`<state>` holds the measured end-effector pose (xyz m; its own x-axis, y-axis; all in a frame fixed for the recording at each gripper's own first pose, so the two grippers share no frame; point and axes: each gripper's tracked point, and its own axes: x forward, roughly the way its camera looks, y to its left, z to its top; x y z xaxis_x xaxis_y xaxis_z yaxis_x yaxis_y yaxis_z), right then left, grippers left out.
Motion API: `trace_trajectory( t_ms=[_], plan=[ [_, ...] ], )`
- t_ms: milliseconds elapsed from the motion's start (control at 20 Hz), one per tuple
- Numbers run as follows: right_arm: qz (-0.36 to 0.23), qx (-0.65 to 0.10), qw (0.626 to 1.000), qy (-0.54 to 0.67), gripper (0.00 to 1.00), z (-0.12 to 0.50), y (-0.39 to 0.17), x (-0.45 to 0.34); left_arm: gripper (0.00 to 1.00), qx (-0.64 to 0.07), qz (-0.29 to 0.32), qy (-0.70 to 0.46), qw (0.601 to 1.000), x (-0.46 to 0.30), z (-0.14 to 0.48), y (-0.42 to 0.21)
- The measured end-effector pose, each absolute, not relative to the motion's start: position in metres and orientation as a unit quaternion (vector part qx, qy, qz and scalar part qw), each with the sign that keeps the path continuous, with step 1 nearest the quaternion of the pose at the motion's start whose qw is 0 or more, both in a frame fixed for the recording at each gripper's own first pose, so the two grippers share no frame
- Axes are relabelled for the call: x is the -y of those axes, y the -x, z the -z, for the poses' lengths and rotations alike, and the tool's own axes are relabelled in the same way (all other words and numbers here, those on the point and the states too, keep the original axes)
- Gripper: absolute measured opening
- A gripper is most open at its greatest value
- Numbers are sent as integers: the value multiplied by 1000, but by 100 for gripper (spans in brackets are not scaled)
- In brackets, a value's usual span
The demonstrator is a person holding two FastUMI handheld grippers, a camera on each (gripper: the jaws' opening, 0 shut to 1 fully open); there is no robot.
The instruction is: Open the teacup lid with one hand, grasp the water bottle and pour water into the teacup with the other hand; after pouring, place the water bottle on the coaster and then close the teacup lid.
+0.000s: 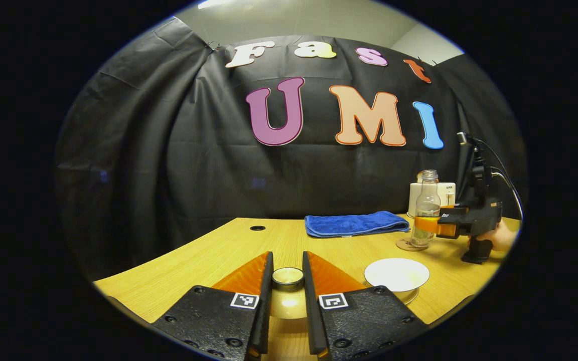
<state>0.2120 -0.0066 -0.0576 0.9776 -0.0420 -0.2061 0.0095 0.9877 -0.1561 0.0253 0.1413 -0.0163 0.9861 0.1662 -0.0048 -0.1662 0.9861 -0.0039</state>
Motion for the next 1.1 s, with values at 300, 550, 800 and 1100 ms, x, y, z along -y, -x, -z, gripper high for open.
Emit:
trace_trajectory(
  t_ms=[300,550,800,1100],
  plan=[
    [11,-112,990,81,78,61,-223,5,29,-2,-80,2,997,-140,17,-25],
    [9,-115,990,84,96,63,-221,4,29,-2,-79,3,997,-140,16,-25],
    [13,-118,990,78,98,62,-211,9,29,-2,-69,3,998,-134,16,-28],
    [9,-109,991,71,98,56,-186,16,29,-2,-52,4,999,-121,16,-38]
  ],
)
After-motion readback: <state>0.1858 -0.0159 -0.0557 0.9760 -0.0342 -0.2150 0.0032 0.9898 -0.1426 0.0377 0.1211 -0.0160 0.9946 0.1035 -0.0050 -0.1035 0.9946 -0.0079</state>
